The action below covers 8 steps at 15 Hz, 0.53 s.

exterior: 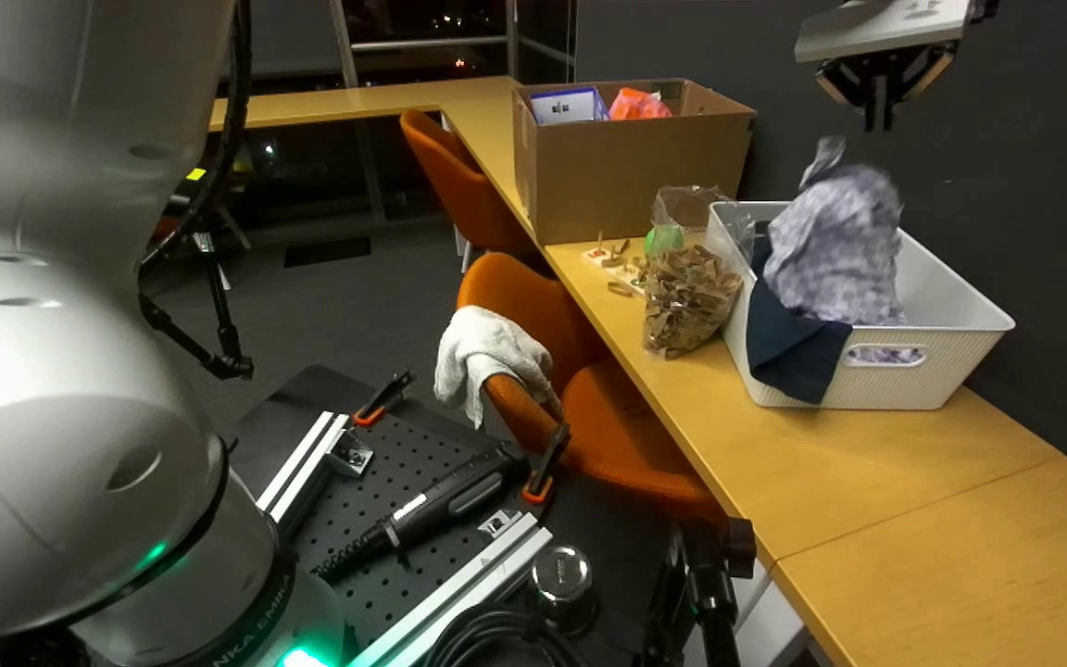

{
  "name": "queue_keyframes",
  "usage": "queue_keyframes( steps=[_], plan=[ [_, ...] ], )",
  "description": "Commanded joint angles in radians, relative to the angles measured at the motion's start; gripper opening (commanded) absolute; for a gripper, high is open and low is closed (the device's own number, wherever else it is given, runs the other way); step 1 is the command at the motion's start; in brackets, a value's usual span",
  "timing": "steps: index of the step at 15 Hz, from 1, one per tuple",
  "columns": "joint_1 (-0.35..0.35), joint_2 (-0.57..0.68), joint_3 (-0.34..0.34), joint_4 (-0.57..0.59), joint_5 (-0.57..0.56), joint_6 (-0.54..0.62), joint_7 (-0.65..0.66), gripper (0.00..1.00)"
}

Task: Move the laundry from the chair into the washing basket

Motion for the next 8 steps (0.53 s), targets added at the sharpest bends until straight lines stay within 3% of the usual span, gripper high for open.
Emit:
queue_keyframes(
  steps=[1,5,8],
  plan=[
    [-0.022,-0.021,0.015,-0.031,-0.035,-0.018,0.046,0.5],
    [0.04,-0.215,-0.026,-0.218,-0.041,-0.091,0.103,0.78],
    [0.037,-0.353,0.015,-0.343,-0.066,-0.123,0.107,0.99]
  ],
)
